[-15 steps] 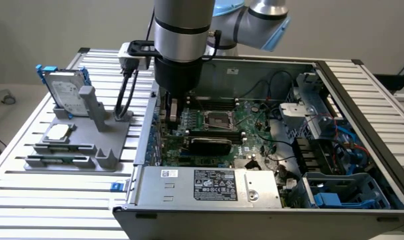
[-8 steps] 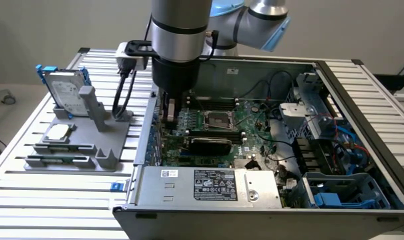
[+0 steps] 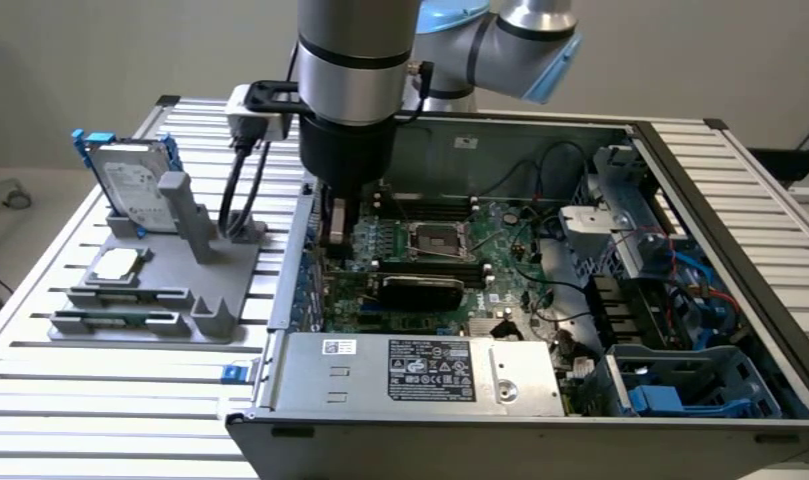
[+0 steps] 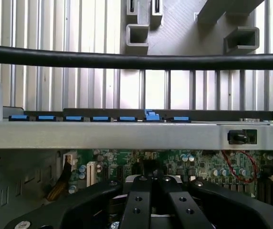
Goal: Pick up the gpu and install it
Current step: 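Press down on the gpu until it lock into place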
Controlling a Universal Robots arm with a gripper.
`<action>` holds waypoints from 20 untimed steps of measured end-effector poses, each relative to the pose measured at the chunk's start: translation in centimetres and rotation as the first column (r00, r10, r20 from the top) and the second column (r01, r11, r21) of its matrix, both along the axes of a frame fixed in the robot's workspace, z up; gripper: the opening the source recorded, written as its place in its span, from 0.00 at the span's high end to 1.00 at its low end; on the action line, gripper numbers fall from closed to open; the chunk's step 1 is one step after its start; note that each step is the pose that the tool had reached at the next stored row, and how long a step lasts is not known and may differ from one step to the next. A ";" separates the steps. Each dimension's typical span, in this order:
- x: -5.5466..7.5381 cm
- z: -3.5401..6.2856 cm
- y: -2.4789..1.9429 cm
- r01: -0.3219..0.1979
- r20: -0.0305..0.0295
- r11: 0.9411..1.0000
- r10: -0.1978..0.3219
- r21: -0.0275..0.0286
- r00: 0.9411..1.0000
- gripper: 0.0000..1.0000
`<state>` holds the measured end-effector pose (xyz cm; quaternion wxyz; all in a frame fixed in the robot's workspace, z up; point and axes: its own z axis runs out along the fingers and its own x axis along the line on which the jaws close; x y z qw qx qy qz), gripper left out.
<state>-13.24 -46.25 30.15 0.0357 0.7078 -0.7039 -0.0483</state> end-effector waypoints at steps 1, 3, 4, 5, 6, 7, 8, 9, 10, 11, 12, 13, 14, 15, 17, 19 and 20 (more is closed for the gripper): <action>0.0 0.00 -0.02 0.000 -0.001 1.000 0.000 -0.001 1.000 0.89; -0.1 0.00 -0.05 0.000 -0.001 1.000 0.000 -0.002 1.000 0.89; -0.1 0.00 -0.05 0.000 -0.002 1.000 0.000 -0.002 1.000 0.89; -0.2 0.00 -0.06 0.000 -0.002 1.000 0.000 -0.003 1.000 0.89; -0.2 0.01 -0.06 0.000 -0.003 1.000 0.000 -0.004 1.000 0.89; -0.2 0.01 -0.07 0.000 -0.003 1.000 0.000 -0.005 1.000 0.89; -0.2 0.01 -0.08 0.000 -0.004 1.000 0.000 -0.007 1.000 0.89; -0.2 0.01 -0.08 0.000 -0.004 1.000 0.000 -0.009 1.000 0.89; -0.2 0.00 -0.07 0.000 -0.004 1.000 0.000 -0.011 1.000 0.89; -0.2 0.01 -0.08 0.000 -0.004 1.000 0.000 -0.014 1.000 0.89; -0.3 0.01 -0.08 0.000 -0.004 1.000 0.000 -0.016 1.000 0.89; -0.3 0.03 -0.08 0.000 -0.004 1.000 0.000 -0.017 1.000 0.89; -0.3 0.03 -0.08 0.000 -0.004 1.000 0.000 -0.019 1.000 0.89; -0.4 0.03 -0.07 0.000 -0.004 1.000 0.000 -0.020 1.000 0.89; -0.4 0.01 -0.08 0.000 -0.004 1.000 0.000 -0.020 1.000 0.89; -0.5 0.01 -0.07 0.000 -0.005 1.000 0.000 -0.020 1.000 0.89; -0.5 0.01 -0.07 0.000 -0.005 1.000 0.000 -0.020 1.000 0.89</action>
